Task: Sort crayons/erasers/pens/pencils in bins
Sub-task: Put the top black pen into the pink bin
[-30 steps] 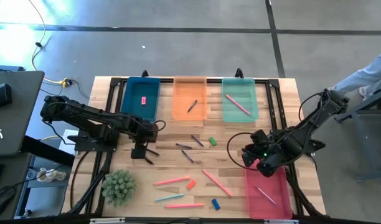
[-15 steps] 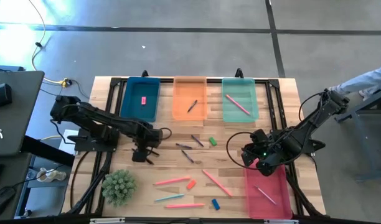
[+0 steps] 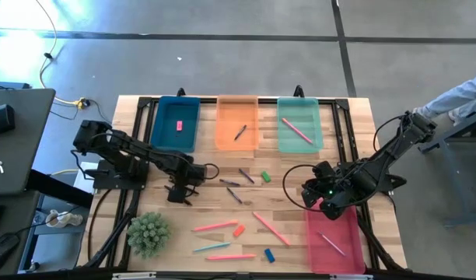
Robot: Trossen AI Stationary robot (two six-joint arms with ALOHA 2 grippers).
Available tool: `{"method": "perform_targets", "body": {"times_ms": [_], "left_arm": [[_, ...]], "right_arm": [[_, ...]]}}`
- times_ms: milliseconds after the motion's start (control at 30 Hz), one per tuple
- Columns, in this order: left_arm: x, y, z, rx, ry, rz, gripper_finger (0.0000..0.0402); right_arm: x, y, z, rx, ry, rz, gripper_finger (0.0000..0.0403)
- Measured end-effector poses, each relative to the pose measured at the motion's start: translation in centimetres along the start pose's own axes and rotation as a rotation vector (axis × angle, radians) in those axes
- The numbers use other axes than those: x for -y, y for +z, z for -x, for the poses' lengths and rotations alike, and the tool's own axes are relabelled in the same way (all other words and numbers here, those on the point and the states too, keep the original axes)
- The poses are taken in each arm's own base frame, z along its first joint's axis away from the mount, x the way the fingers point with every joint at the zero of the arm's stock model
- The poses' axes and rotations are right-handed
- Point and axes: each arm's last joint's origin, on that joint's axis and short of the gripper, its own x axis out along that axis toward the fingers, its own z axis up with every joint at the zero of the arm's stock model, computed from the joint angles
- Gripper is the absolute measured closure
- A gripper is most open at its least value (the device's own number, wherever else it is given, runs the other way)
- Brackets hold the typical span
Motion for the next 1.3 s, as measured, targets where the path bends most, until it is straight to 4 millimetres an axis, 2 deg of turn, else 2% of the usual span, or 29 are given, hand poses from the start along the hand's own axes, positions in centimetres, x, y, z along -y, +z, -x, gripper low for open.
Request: {"method": "perform_targets", "body": {"times_ms": [467, 733, 1000, 1300], "left_arm": [[0.21, 0.17, -0.22, 0.009, 0.023, 0.005, 0.0305], [0.21, 0.26, -0.24, 0.019, 0.023, 0.004, 0.0349], [0.22, 0.27, -0.24, 0.019, 0.017, 0.005, 0.0375], [0.15, 0.4, 0.2, 0.031, -0.008, 0.018, 0.0379]], "right_arm": [[0.0, 0.0, 0.0, 0.0, 0.0, 0.0, 0.0286], [-0.08, 0.0, 0.0, 0.0, 0.007, -0.012, 0.0286], [-0.17, -0.01, 0.0, -0.001, 0.015, -0.018, 0.0286], [-0.72, -0.01, 0.02, 0.003, 0.065, 0.03, 0.0286]]}}
